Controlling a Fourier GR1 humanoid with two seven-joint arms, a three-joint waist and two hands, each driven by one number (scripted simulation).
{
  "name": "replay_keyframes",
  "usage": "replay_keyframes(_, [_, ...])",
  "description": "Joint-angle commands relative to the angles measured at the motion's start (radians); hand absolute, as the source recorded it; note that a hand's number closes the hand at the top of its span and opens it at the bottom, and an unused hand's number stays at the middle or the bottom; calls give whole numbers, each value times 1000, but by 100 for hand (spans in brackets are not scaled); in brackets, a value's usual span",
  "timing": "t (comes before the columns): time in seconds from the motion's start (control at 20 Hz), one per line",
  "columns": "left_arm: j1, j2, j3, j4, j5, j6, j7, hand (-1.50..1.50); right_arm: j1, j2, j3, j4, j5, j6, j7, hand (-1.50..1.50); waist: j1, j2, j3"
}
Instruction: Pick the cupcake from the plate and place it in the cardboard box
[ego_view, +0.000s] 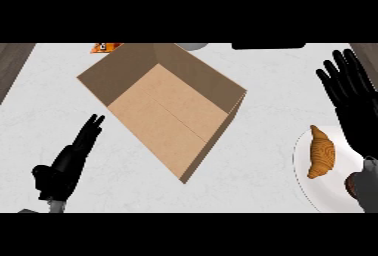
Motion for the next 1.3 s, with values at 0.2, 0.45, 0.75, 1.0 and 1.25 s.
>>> replay_keyframes(0.2, [-32,45,67,24,-105,131,65,0,26,-130,-123,78,-165,396,-195,-150,6,-35,-16])
replay_keyframes(0.45, [-35,36,60,34,-111,136,98,0,216,-181,-190,276,172,252,-392,-150,-6,-31,-17])
replay_keyframes(0.75, [-53,12,80,84,-115,97,88,0,155,-250,-231,605,239,462,-745,-150,16,-31,-19])
replay_keyframes(1.0, [-52,17,55,24,-133,105,123,0,169,-451,-155,532,489,413,-753,-150,22,-31,-20])
replay_keyframes(1.25, [-25,22,72,29,-147,123,113,0,215,-650,-95,519,626,518,-765,-150,16,-37,-22])
